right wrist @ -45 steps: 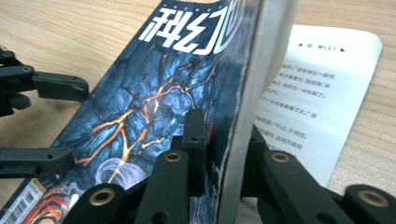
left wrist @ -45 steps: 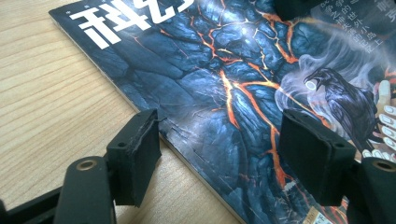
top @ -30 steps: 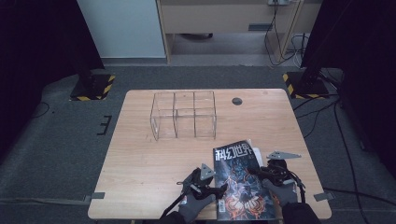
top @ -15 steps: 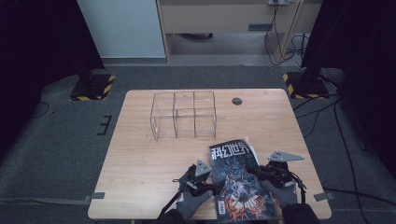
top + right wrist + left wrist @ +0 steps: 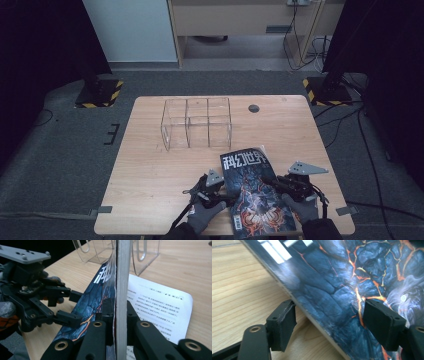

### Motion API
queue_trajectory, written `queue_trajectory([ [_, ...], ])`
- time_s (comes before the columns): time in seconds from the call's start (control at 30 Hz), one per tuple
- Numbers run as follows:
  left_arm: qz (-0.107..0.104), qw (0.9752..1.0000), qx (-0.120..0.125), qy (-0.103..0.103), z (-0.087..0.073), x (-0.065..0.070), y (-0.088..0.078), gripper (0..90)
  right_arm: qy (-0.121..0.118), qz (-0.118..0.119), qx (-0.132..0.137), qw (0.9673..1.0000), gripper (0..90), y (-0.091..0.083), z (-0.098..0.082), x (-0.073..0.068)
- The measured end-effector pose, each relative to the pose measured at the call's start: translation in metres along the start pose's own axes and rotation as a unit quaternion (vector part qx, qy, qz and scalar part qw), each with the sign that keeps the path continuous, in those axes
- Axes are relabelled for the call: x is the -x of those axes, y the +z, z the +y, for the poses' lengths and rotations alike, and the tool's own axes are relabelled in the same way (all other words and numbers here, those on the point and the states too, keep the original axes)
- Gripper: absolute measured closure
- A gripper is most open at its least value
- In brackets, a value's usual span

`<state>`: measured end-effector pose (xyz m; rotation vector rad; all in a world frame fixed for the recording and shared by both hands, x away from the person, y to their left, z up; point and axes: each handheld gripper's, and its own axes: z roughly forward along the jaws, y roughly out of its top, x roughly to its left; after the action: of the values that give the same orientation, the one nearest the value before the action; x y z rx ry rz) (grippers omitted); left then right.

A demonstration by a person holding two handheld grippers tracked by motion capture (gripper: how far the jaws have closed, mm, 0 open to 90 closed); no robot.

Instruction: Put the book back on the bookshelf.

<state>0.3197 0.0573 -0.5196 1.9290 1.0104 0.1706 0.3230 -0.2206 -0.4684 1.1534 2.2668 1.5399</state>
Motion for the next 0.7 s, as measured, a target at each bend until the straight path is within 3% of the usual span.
queue_trajectory([
  [0.3,-0.018,0.9998,0.003,-0.005,-0.0001,0.0001,0.0014,24.2,-0.015,0.003,0.014,0.9998,83.9,-0.0014,0.0033,-0.0041],
  [0.57,-0.021,0.9997,0.003,-0.007,-0.0014,0.0001,0.0023,23.0,-0.013,0.005,0.015,0.9998,83.8,0.0002,0.0036,-0.0042],
  [0.7,-0.025,0.9995,0.007,-0.018,-0.0021,-0.0006,0.0014,24.2,-0.009,0.000,0.012,0.9999,83.8,0.0017,0.0022,-0.0030],
])
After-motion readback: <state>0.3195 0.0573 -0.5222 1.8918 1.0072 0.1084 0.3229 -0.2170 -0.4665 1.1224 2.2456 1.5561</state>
